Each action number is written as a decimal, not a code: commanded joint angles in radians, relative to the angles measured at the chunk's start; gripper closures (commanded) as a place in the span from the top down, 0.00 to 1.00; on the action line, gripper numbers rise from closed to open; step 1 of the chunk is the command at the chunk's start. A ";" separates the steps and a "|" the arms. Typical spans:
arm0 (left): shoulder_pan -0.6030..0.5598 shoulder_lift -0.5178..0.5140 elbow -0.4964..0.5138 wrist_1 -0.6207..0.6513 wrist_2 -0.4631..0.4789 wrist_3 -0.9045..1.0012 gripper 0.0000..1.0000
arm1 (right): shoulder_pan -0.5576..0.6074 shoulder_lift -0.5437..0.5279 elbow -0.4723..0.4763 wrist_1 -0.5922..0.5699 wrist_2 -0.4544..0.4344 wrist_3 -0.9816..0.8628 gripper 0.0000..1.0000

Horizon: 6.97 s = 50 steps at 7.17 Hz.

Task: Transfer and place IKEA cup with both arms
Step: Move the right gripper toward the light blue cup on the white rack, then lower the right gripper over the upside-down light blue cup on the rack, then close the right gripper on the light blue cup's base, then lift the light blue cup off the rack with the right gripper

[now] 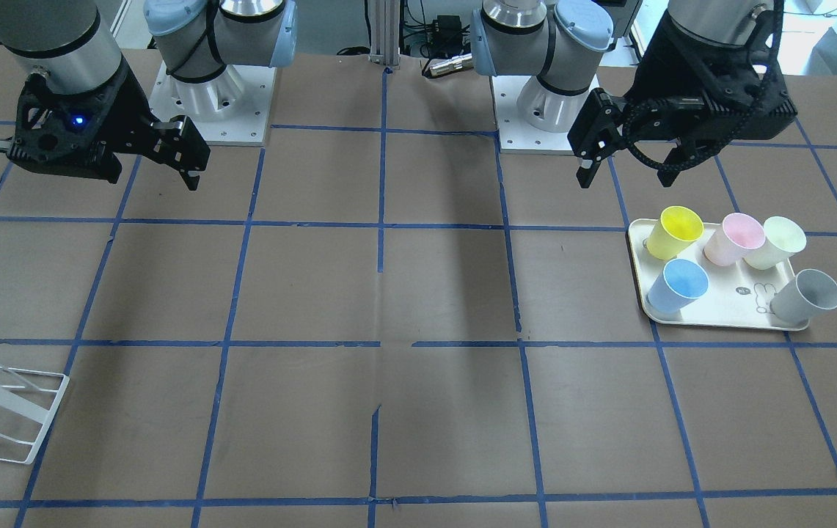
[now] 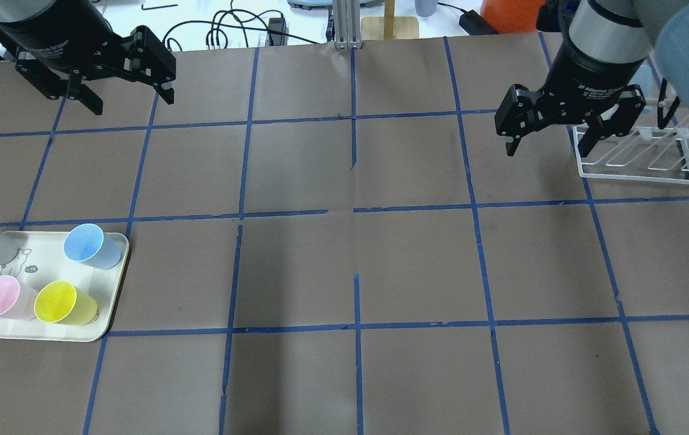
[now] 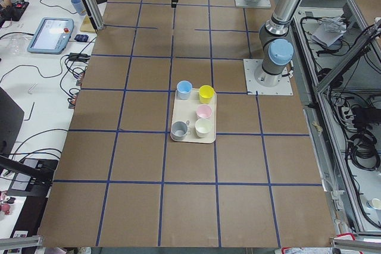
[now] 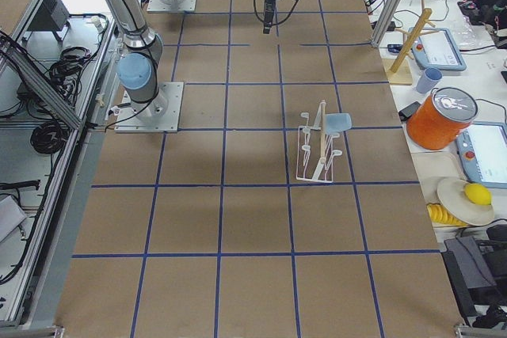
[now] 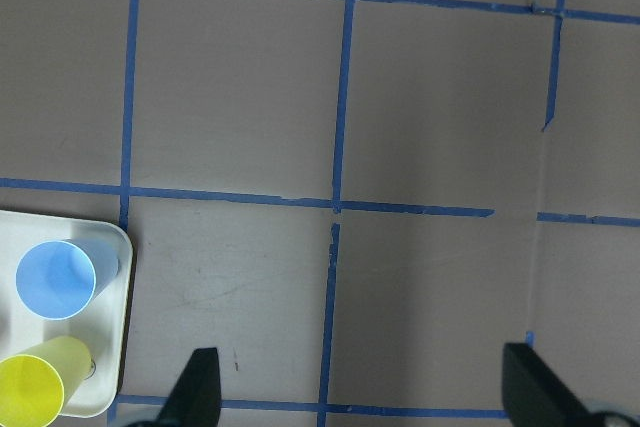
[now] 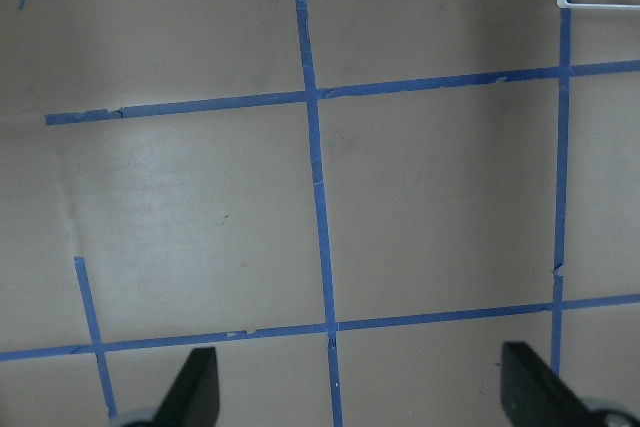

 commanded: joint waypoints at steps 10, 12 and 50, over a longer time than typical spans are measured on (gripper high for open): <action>0.003 0.003 0.001 -0.001 0.000 0.000 1.00 | -0.223 0.271 -0.310 -0.081 0.012 -0.215 1.00; 0.003 0.003 0.000 -0.001 0.000 0.000 1.00 | -0.269 0.342 -0.366 -0.092 0.020 -0.274 1.00; 0.004 0.001 0.000 0.001 -0.001 0.000 1.00 | -0.357 0.597 -0.535 -0.319 -0.020 -0.294 0.50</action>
